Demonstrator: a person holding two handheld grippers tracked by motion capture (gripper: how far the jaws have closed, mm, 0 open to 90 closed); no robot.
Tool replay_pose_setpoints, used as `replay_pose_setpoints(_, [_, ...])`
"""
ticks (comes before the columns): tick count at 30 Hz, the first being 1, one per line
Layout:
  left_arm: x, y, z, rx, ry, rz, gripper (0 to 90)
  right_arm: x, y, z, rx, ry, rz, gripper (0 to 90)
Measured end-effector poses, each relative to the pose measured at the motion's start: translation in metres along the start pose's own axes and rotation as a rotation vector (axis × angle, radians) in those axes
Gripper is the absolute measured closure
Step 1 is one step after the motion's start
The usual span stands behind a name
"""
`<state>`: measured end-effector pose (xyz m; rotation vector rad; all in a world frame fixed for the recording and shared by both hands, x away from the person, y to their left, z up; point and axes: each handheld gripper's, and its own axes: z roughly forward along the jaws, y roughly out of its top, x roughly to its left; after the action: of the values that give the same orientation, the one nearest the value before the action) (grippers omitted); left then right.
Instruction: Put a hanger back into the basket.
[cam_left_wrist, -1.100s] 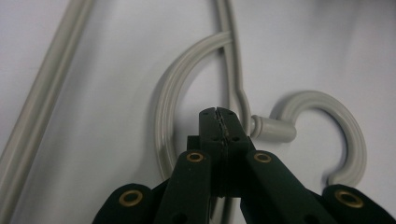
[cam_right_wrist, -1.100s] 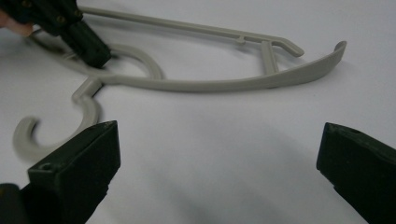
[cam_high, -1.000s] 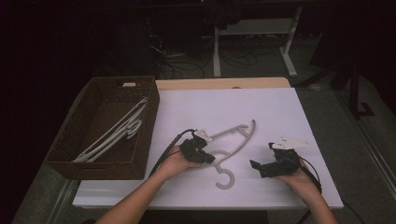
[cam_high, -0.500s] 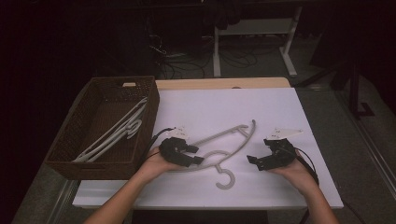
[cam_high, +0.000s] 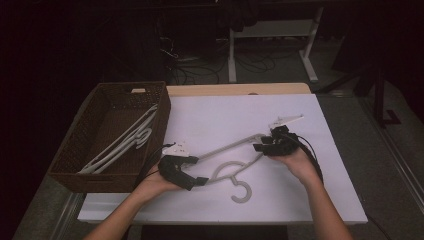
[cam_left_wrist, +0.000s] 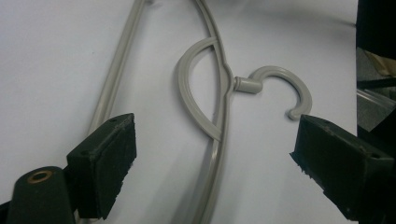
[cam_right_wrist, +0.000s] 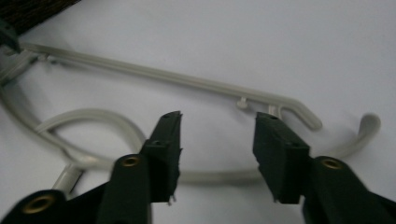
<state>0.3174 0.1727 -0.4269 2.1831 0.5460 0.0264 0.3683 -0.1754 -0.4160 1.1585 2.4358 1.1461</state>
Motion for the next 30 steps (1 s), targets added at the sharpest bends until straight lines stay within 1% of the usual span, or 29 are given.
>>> replay_pose_setpoints(3, [-0.001, 0.000, 0.001, 0.006, -0.002, 0.004, 10.8, -0.004, 0.013, 0.012, 0.018, -0.009, -0.002, 69.7])
replay_pose_setpoints(6, [-0.001, -0.001, 0.002, 0.007, -0.007, 0.005, 10.3, -0.010, 0.024, 0.025, 0.043, -0.025, -0.010, 82.2])
replay_pose_setpoints(8, [0.000, -0.001, 0.002, 0.006, -0.008, 0.005, 10.3, -0.014, 0.029, 0.031, 0.055, -0.042, -0.017, 88.8])
replay_pose_setpoints(10, [0.000, -0.001, 0.001, 0.001, -0.008, 0.001, 10.3, -0.018, 0.033, 0.036, 0.068, -0.044, -0.009, 89.1])
replay_pose_setpoints(11, [0.000, -0.001, 0.001, -0.002, -0.009, -0.003, 10.3, -0.019, 0.035, 0.039, 0.076, -0.055, -0.013, 89.1])
replay_pose_setpoints(13, [0.001, -0.001, 0.002, 0.001, -0.008, 0.000, 10.3, -0.022, 0.036, 0.044, 0.090, -0.053, -0.013, 89.1])
replay_pose_setpoints(15, [0.002, -0.001, 0.002, 0.003, -0.008, 0.001, 10.3, -0.024, 0.036, 0.049, 0.107, -0.077, -0.019, 89.1])
replay_pose_setpoints(16, [0.001, -0.001, 0.002, 0.004, -0.007, 0.002, 10.3, -0.025, 0.035, 0.051, 0.107, -0.079, -0.011, 89.1])
replay_pose_setpoints(19, [0.001, -0.002, 0.004, 0.012, -0.018, 0.012, 10.3, -0.028, 0.034, 0.057, 0.106, -0.091, 0.001, 89.1])
replay_pose_setpoints(20, [0.001, -0.002, 0.005, 0.016, -0.022, 0.017, 10.4, -0.029, 0.034, 0.059, 0.118, -0.093, 0.008, 89.2])
replay_pose_setpoints(25, [0.000, -0.002, 0.007, 0.023, -0.026, 0.031, 11.6, -0.030, 0.030, 0.068, 0.166, -0.118, -0.006, 89.4])
replay_pose_setpoints(27, [0.000, -0.002, 0.007, 0.027, -0.029, 0.038, 13.6, -0.030, 0.030, 0.071, 0.169, -0.124, -0.008, 89.4])
replay_pose_setpoints(30, [-0.001, -0.001, 0.010, 0.045, -0.038, 0.060, 15.7, -0.028, 0.031, 0.073, 0.184, -0.135, -0.017, 89.5])
